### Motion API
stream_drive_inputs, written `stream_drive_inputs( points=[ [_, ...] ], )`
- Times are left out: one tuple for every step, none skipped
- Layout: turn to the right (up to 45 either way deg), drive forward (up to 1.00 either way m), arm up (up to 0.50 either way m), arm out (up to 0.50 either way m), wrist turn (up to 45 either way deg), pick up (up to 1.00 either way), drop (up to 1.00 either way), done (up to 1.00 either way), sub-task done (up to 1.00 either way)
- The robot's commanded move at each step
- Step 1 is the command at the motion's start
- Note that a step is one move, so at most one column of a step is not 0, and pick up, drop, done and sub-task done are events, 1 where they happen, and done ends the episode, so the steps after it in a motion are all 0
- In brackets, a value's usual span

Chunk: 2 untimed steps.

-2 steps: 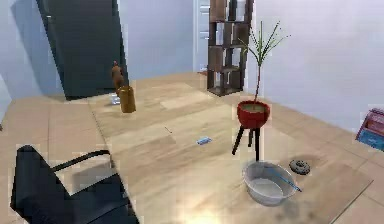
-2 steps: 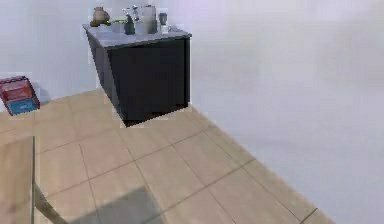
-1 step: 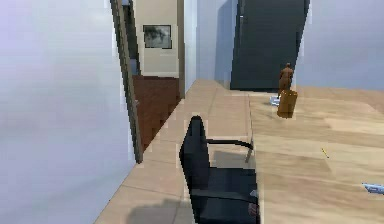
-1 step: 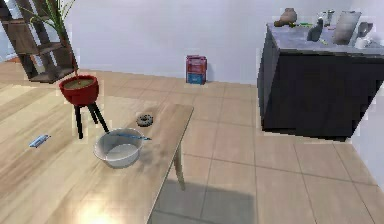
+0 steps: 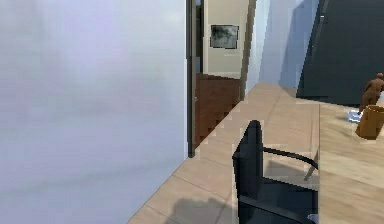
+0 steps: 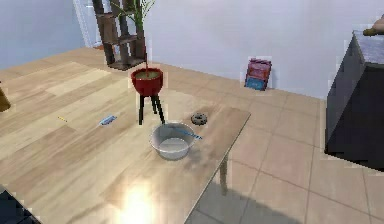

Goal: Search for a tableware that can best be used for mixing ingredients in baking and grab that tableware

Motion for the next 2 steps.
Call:
stream_drive_inputs(
  points=[
    [0.0,0.0,0.5,0.0,0.0,0.0,0.0,0.0,0.0],
    [0.0,0.0,0.38,0.0,0.0,0.0,0.0,0.0,0.0]
  ],
)
